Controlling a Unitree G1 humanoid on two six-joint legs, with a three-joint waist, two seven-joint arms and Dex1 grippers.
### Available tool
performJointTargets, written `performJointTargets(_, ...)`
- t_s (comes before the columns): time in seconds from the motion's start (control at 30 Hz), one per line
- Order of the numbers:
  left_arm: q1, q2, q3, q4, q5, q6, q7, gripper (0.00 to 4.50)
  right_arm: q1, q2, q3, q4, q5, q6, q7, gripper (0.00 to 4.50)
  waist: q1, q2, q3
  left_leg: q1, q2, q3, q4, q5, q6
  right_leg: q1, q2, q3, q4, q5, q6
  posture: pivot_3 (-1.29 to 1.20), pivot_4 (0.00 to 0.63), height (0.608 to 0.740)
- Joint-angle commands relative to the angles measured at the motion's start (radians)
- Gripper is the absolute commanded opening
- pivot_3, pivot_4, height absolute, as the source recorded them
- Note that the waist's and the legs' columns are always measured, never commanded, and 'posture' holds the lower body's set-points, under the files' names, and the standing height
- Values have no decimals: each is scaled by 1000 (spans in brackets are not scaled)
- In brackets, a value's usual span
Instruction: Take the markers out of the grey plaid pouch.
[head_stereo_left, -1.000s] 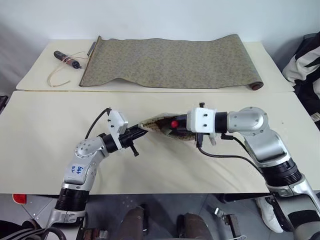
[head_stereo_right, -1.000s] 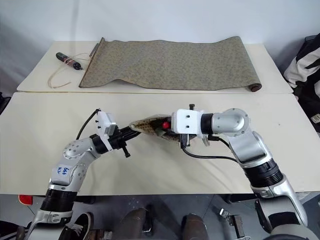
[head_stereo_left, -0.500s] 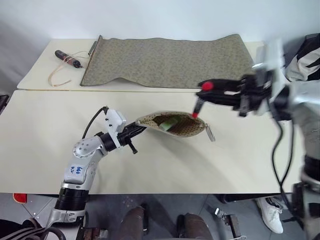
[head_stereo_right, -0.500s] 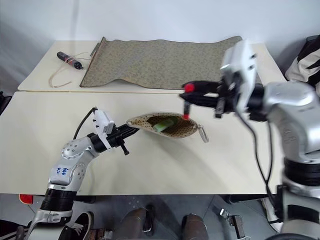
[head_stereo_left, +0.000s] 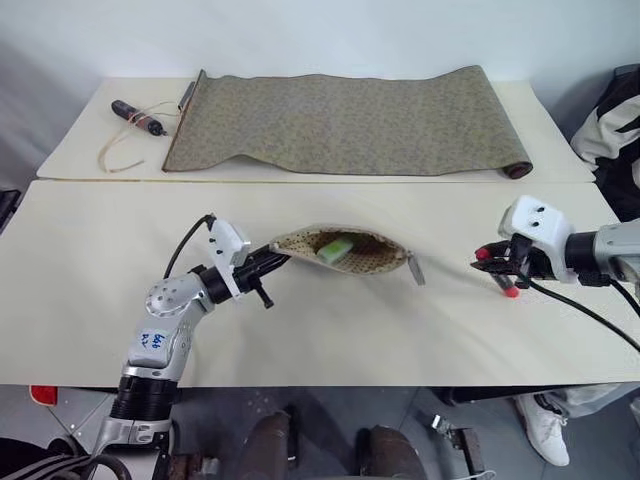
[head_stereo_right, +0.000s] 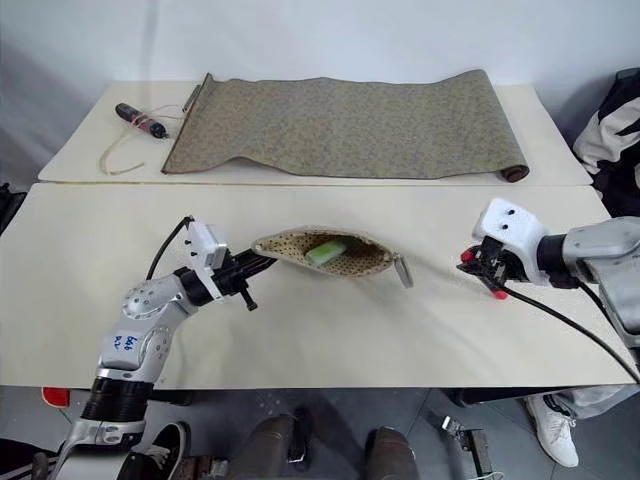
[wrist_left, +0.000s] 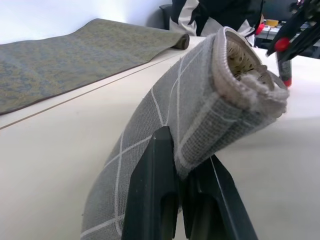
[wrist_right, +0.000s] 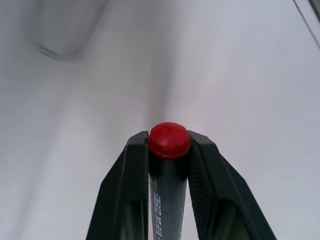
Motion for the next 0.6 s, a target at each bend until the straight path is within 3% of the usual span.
performJointTargets(0.03,5,3,12,-51,-12,-2,4,0,-47,35,49,63,-110,-92,-19,707,1,0,0,0,0,0,0,0,0,0,0,0,0,0,0,0,150,740)
performJointTargets(0.27,4,2,13,-65,-13,9,15,0,-87,219,39,130,-112,-116,-59,706,3,-1,0,0,0,-1,1,0,0,0,1,0,0,0,0,0,150,740)
performJointTargets(0.57,23,4,6,-88,-7,18,17,0,-95,253,15,134,-135,-139,-71,3677,5,-1,0,-1,0,-1,2,0,0,1,0,-1,0,1,0,0,150,740)
performJointTargets(0.6,21,2,8,-88,-11,21,18,0,-102,261,-1,127,-116,-117,-73,3677,5,-1,0,-1,0,-1,2,0,0,1,0,-1,0,1,0,0,150,740)
